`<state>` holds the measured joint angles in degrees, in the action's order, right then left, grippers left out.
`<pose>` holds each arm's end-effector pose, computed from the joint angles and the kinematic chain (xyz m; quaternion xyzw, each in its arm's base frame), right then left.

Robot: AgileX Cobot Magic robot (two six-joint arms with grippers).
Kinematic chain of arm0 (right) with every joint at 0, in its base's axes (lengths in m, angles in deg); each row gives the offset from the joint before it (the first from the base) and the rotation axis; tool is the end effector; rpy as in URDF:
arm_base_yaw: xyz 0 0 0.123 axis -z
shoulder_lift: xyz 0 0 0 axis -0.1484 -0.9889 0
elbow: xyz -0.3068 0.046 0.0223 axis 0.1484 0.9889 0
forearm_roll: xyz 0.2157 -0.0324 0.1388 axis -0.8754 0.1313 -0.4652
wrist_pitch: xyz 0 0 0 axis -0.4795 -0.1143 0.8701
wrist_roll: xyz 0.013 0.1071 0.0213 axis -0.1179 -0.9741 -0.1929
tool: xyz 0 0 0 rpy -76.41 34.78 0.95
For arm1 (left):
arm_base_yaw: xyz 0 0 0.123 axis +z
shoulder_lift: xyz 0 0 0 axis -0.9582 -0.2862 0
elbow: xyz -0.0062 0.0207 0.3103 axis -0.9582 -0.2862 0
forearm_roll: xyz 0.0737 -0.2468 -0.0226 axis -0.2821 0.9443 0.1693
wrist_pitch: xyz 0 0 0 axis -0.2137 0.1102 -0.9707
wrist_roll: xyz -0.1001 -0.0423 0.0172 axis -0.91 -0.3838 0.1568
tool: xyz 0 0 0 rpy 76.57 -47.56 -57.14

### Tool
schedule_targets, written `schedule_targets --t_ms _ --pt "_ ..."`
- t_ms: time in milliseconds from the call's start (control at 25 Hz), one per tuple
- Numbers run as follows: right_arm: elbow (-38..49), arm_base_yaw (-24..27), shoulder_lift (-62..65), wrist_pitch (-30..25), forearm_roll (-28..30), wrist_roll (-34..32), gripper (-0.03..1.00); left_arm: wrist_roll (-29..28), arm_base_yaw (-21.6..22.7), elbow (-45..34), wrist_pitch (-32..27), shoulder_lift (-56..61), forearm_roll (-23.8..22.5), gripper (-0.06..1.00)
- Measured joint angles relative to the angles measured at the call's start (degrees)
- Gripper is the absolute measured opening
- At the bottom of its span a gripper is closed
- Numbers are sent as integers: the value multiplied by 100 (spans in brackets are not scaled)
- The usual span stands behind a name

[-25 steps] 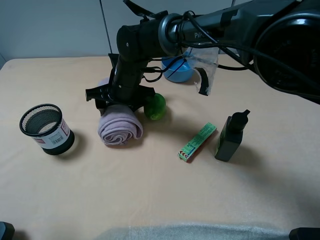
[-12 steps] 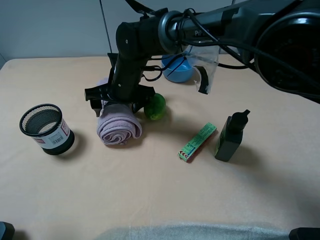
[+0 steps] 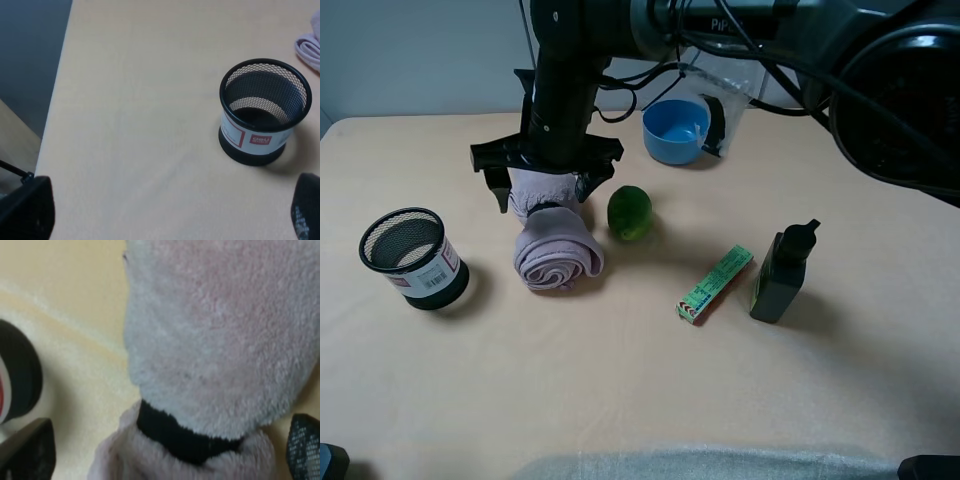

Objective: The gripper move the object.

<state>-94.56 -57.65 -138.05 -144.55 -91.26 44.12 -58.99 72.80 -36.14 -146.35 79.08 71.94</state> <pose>0.3325 0.4133 0.1605 -0.2161 0.9619 0.1557 0.0614 -0.0078 0.0135 0.2691 0.0017 0.8537 0.0679 0.5164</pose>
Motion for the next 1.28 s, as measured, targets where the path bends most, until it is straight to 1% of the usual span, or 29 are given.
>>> schedule_targets --t_ms 240,360,600,800,1120,1280 --pt "-386 0 0 -795 160 0 69 0 0 0 0 0 0 94" --pt "-491 0 0 -1067 223 0 69 0 0 0 0 0 0 94" --pt "-526 0 137 -1106 250 45 69 0 0 0 0 0 0 94" --pt "-526 0 443 -1118 411 67 69 0 0 0 0 0 0 94" --pt "-526 0 761 -1122 421 67 69 0 0 0 0 0 0 94" --pt "-316 0 1006 -1122 444 41 69 0 0 0 0 0 0 94"
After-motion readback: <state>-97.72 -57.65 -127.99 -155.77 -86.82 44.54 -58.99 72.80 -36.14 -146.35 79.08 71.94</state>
